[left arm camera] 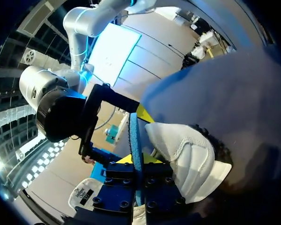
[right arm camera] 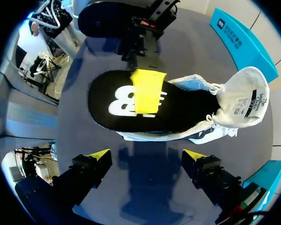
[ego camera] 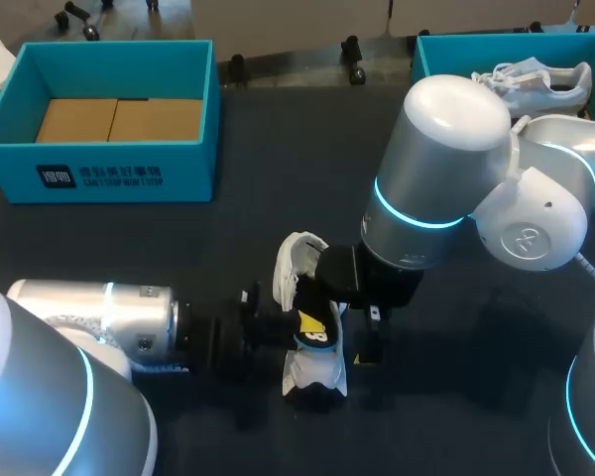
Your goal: Take the shoe out of the shoebox, open the shoe tongue, remove and reinsert the insole, then place the shoe into the shoebox
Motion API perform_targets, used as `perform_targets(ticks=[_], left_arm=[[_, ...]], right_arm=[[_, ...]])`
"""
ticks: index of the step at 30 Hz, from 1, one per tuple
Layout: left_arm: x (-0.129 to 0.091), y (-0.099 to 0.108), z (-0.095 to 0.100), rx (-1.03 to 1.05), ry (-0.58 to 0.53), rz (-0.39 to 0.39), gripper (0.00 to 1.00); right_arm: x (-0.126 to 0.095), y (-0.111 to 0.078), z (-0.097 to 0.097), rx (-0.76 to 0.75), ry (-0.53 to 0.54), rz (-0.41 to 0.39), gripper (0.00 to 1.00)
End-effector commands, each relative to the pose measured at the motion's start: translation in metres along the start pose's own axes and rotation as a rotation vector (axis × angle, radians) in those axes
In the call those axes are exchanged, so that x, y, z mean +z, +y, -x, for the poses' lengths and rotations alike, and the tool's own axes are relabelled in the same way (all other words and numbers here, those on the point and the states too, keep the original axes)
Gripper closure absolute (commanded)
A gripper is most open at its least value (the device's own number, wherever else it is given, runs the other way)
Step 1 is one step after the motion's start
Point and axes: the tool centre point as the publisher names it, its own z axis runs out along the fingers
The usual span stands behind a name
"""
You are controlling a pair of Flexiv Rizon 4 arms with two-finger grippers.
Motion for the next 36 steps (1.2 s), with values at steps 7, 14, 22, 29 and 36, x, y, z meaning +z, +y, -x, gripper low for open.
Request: perform_targets(ticks=[7,14,22,29,36], left_arm=[[0.011,0.014,0.002,0.004,-0.004,0.041,1.0],[0.007,0.009,0.0,-0.034,0.009,0.013,0.81],[-0.004,-0.007,0.007,-0.108,0.015,-0.035,0.74],[-0.009,-0.017,0.009,-0.117,0.012,-0.046,0.87],[-0.002,-0.016,0.001,-0.055,0.012,-0.036,1.0]], right_arm=[[0.002,0.0,0.0,-0.001,-0.002,-0.001,0.0],[0.002,0.0,0.0,-0.001,-0.002,-0.001,0.0],[0.002,0.0,0.0,-0.001,-0.002,-0.001,0.0],[0.002,0.0,0.0,-0.001,-0.002,-0.001,0.0],[0.002,0.0,0.0,-0.001,-0.002,-0.001,0.0]])
